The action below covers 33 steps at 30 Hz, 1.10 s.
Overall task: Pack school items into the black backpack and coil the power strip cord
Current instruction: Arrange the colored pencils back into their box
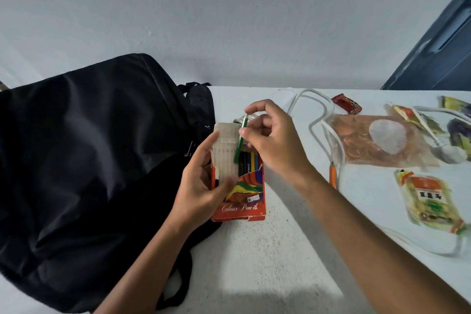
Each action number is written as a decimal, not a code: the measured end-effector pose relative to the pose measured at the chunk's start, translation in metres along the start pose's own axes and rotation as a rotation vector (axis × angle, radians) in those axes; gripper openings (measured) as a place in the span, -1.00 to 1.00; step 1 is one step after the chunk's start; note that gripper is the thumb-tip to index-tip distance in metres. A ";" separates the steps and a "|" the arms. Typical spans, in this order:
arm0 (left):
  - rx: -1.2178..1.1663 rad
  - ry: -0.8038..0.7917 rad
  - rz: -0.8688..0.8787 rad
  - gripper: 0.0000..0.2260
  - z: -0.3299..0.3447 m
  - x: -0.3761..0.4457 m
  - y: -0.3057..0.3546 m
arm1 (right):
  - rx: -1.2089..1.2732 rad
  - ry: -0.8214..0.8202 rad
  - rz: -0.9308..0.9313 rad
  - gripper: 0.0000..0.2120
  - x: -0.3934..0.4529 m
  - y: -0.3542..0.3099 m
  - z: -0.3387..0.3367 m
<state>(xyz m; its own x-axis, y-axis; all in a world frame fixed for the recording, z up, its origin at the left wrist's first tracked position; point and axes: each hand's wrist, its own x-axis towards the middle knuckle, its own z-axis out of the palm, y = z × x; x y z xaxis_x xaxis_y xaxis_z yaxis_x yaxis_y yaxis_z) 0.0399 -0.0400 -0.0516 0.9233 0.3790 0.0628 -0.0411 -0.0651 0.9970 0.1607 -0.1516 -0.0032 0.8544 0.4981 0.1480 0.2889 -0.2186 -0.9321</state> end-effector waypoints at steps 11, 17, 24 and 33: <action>-0.100 0.056 0.013 -0.31 -0.001 0.000 -0.001 | -0.484 -0.112 -0.362 -0.73 -0.016 0.023 -0.007; -0.136 0.041 0.003 -0.33 0.001 0.000 0.002 | -0.468 -0.017 -0.301 -0.76 -0.017 0.025 -0.019; -0.124 0.027 -0.009 -0.34 0.001 0.000 0.005 | -1.100 -0.253 0.344 -0.74 -0.011 0.027 -0.070; -0.130 0.010 -0.019 -0.34 0.001 0.000 0.002 | -1.013 -0.356 0.429 -0.76 -0.012 0.032 -0.071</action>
<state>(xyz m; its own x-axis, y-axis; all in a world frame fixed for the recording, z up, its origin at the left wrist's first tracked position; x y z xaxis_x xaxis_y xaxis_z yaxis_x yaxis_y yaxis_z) 0.0403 -0.0408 -0.0500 0.9204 0.3884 0.0439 -0.0737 0.0620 0.9954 0.1907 -0.2240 -0.0116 0.8425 0.3929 -0.3685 0.3557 -0.9195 -0.1671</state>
